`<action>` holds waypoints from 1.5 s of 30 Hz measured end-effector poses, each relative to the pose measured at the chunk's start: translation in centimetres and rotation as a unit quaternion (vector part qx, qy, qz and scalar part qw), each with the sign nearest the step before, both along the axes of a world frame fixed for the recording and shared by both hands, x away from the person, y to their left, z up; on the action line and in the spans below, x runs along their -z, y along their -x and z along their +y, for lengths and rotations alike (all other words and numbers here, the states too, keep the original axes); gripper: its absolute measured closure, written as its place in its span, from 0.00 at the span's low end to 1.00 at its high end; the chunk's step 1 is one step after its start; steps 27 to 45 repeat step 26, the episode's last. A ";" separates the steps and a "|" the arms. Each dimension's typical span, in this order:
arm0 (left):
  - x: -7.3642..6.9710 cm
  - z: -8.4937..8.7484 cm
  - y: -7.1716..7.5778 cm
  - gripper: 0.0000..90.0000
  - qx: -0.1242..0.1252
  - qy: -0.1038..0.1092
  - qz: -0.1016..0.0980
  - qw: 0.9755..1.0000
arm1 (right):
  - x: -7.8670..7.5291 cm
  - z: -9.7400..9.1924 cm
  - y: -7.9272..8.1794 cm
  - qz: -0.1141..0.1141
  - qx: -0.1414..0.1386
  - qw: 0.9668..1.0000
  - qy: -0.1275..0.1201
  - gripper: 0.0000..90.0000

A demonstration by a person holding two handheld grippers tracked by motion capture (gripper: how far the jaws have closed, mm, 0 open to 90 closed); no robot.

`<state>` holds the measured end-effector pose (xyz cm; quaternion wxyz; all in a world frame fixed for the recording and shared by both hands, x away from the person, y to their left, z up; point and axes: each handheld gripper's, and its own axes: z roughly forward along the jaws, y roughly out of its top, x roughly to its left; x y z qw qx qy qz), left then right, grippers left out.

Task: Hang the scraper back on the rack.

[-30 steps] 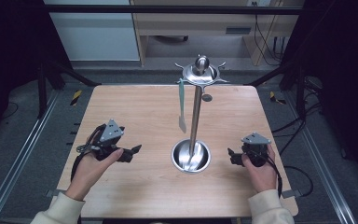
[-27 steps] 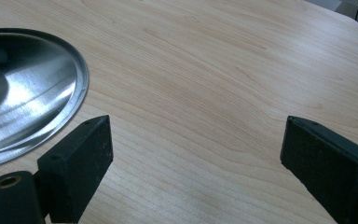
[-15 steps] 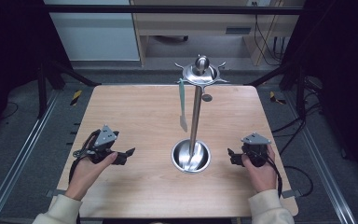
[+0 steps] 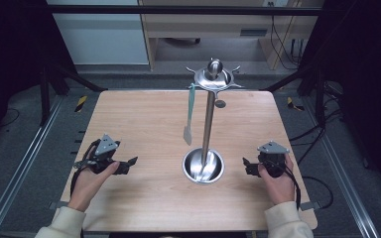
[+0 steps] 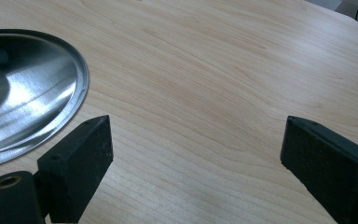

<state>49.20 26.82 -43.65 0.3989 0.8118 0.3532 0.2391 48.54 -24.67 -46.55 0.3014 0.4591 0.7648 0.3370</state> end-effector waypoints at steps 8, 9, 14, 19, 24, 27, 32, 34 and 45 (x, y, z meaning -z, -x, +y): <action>0.9 1.5 -0.5 0.12 -0.027 0.011 0.008 1.000 | 0.0 0.0 0.0 0.001 -0.001 1.000 0.001 0.11; 1.1 1.7 -0.5 0.12 -0.031 0.013 0.010 0.999 | 0.0 0.0 0.0 0.001 -0.001 1.000 0.002 0.11; 2.0 2.4 -0.7 0.12 -0.050 0.018 0.012 0.999 | 0.1 0.1 0.0 0.002 -0.001 1.000 0.002 0.11; 2.9 3.0 -0.3 0.13 -0.073 0.001 0.004 0.997 | 0.1 0.1 0.0 0.003 -0.001 1.000 0.001 0.11; 3.2 3.5 0.6 0.13 -0.075 -0.024 0.004 0.997 | 0.2 0.4 -0.1 0.005 -0.005 1.000 0.004 0.11; 3.2 3.8 0.7 0.13 -0.078 -0.025 0.008 0.997 | 0.2 0.5 -0.1 0.005 -0.007 1.000 0.005 0.11; 3.2 3.8 0.7 0.13 -0.078 -0.025 0.008 0.997 | 0.2 0.5 -0.1 0.005 -0.007 1.000 0.005 0.11; 3.2 3.8 0.7 0.13 -0.078 -0.025 0.008 0.997 | 0.2 0.5 -0.1 0.005 -0.007 1.000 0.005 0.11; 3.2 3.8 0.7 0.13 -0.078 -0.025 0.008 0.997 | 0.2 0.5 -0.1 0.005 -0.007 1.000 0.005 0.11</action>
